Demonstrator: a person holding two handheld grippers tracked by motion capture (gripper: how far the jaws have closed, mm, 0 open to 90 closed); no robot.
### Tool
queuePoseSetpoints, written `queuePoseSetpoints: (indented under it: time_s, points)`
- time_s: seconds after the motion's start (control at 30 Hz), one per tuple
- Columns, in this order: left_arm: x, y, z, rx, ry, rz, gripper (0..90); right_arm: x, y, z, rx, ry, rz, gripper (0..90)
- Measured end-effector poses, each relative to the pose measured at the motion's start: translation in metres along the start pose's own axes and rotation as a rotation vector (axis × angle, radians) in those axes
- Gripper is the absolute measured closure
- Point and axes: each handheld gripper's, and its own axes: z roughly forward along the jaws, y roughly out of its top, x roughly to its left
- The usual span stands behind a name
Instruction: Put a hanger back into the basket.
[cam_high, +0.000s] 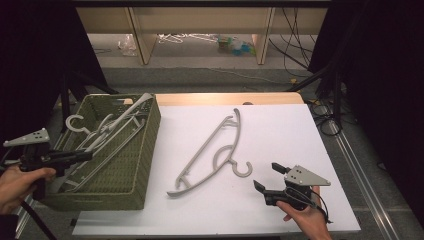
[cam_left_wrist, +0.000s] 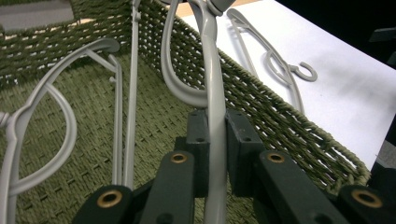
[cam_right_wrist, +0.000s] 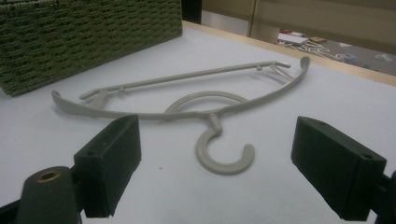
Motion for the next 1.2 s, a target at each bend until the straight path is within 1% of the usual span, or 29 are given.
queuePoseSetpoints:
  time_s: [0.07,0.1,0.13,0.17,0.2,0.23,0.27,0.3,0.33,0.5,0.53,0.57,0.6,0.63,0.67,0.7,0.73,0.77,0.8,0.83,0.87,0.9,0.93,0.97,1.0,1.03,1.07,1.1,1.2]
  points:
    - [0.001,0.001,0.0,0.013,0.007,0.0,80.7,0.0,0.0,0.0,-0.003,-0.001,-0.004,17.0]
    - [0.001,0.0,0.002,-0.004,0.002,-0.007,80.8,0.0,0.0,0.0,-0.003,-0.001,-0.004,17.0]
    - [0.002,0.002,0.001,0.043,0.016,-0.003,80.8,0.0,0.0,0.0,0.001,0.0,0.001,17.0]
    - [0.004,0.002,0.003,0.041,0.012,-0.012,80.8,0.0,0.0,0.0,0.0,-0.001,0.001,17.0]
    - [0.004,0.003,0.004,0.048,0.018,-0.017,80.7,0.001,0.0,0.0,0.011,0.005,0.016,17.0]
    - [0.006,0.004,0.007,0.062,0.036,-0.037,80.7,0.001,0.0,0.0,0.011,0.007,0.015,17.0]
    - [0.006,0.004,0.007,0.062,0.036,-0.037,80.7,0.001,0.0,0.0,0.011,0.007,0.015,17.0]
    - [0.007,0.004,0.009,0.066,0.039,-0.045,80.7,0.0,0.0,0.0,0.003,0.0,-0.001,17.0]
    - [0.009,0.004,0.011,0.077,0.041,-0.054,80.6,0.0,0.0,0.0,0.001,0.001,0.0,17.0]
    - [0.011,0.002,0.012,0.074,0.041,-0.075,80.1,0.0,0.0,0.0,0.004,0.002,0.001,17.0]
    - [0.012,0.002,0.012,0.079,0.053,-0.082,79.6,0.001,0.0,0.0,0.009,0.006,0.011,17.0]
    - [0.012,0.001,0.012,0.068,0.064,-0.084,79.6,0.001,0.0,0.0,0.009,0.006,0.011,17.0]
    - [0.014,0.001,0.012,0.07,0.074,-0.088,79.2,0.001,0.0,0.0,0.013,0.009,0.007,17.0]
    - [0.016,0.0,0.011,0.086,0.088,-0.095,78.7,0.001,0.0,0.0,0.008,0.007,0.0,17.0]
    - [0.018,-0.001,0.012,0.091,0.118,-0.106,78.6,0.002,0.0,0.0,0.021,0.013,0.016,17.0]
    - [0.02,-0.002,0.014,0.091,0.13,-0.115,78.4,0.002,0.0,0.0,0.021,0.013,0.015,17.0]
    - [0.023,-0.003,0.016,0.099,0.115,-0.131,78.2,0.0,0.0,0.0,0.008,0.006,0.001,17.0]
    - [0.024,-0.002,0.017,0.109,0.115,-0.134,78.2,0.0,0.0,0.0,0.008,0.006,0.001,17.0]
    - [0.024,-0.003,0.019,0.101,0.123,-0.14,78.1,0.001,0.0,0.0,0.008,0.004,0.007,17.0]
    - [0.025,-0.002,0.019,0.108,0.135,-0.143,77.8,0.002,0.0,0.0,0.015,0.01,0.02,17.0]
    - [0.025,-0.002,0.02,0.119,0.15,-0.151,77.4,0.001,0.0,0.0,0.014,0.01,0.018,17.0]
    - [0.026,-0.003,0.02,0.123,0.183,-0.161,76.7,0.001,0.0,0.0,0.016,0.012,0.017,17.0]
    - [0.026,-0.002,0.019,0.138,0.2,-0.164,76.1,0.001,0.0,0.0,0.012,0.01,0.012,17.0]
    - [0.026,-0.002,0.019,0.138,0.2,-0.164,75.5,0.001,0.0,0.0,0.012,0.01,0.006,17.0]
    - [0.028,-0.003,0.018,0.149,0.218,-0.16,75.0,0.001,0.0,0.0,0.013,0.01,0.005,17.0]
    - [0.029,-0.003,0.018,0.138,0.225,-0.168,75.0,0.001,0.0,0.0,0.013,0.01,0.005,17.0]
    - [0.031,-0.004,0.015,0.13,0.249,-0.177,74.5,0.002,0.0,0.0,0.019,0.013,0.017,17.0]
    - [0.031,-0.004,0.015,0.13,0.249,-0.177,74.3,0.002,0.0,0.0,0.019,0.013,0.017,17.0]
    - [0.033,-0.003,0.014,0.125,0.292,-0.18,73.9,0.002,0.0,0.0,0.021,0.014,0.017,17.0]
